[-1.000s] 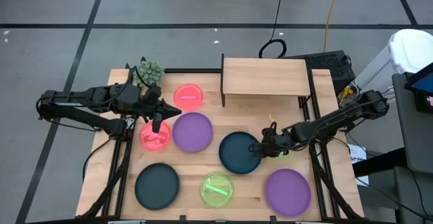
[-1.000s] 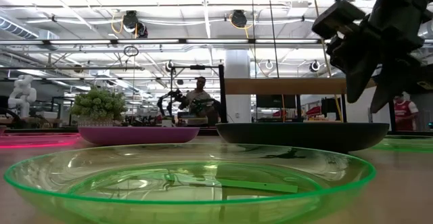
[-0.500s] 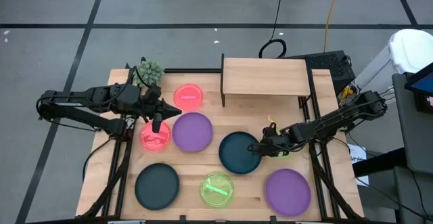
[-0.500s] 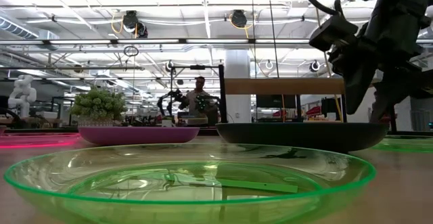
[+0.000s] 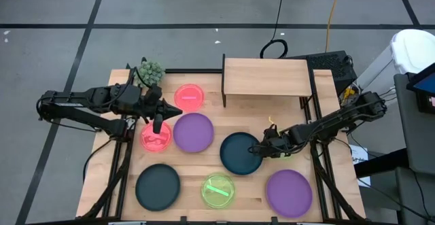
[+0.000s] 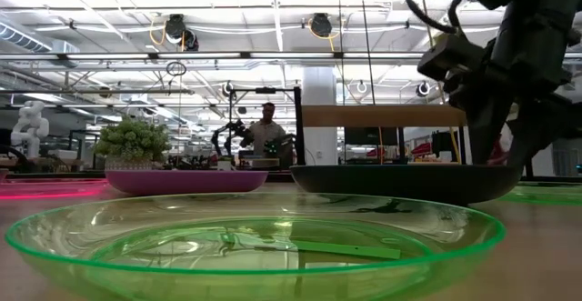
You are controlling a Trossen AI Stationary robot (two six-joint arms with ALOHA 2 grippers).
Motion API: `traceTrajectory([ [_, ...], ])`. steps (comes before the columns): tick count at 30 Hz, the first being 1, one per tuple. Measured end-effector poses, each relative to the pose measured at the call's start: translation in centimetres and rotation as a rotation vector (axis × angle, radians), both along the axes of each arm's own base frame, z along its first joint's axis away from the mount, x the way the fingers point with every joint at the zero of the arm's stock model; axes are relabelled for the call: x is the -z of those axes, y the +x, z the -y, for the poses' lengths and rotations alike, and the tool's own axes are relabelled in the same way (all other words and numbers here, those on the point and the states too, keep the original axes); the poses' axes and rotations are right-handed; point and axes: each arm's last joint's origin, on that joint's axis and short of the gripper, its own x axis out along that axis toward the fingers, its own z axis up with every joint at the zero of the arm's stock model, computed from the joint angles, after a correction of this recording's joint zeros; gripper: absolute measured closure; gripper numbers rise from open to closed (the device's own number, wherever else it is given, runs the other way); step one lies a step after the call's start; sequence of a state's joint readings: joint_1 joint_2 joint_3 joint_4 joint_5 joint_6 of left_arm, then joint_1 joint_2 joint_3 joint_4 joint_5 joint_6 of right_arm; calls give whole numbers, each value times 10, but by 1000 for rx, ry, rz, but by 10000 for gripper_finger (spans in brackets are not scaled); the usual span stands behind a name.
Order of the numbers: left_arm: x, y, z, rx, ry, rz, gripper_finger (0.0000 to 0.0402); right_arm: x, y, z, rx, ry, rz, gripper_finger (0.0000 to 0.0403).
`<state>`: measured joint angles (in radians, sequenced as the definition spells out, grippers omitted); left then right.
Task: Place and stack plates onto a shelf
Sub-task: Put the right black plate on the shelf
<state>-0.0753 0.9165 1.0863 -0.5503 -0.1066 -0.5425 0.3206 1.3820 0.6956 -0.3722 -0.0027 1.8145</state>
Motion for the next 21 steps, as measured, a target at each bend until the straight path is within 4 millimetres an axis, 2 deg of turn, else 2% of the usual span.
traceTrajectory([
  [4,0,0,0,2,7,0,400,6,5,-2,-1,1,5,269],
  [7,0,0,0,2,6,-1,400,11,7,-2,-2,-5,-9,288],
  [15,0,0,0,2,6,-1,400,13,9,-3,-2,-13,-3,388],
  [21,0,0,0,1,5,-1,400,6,7,-1,11,-45,32,392],
])
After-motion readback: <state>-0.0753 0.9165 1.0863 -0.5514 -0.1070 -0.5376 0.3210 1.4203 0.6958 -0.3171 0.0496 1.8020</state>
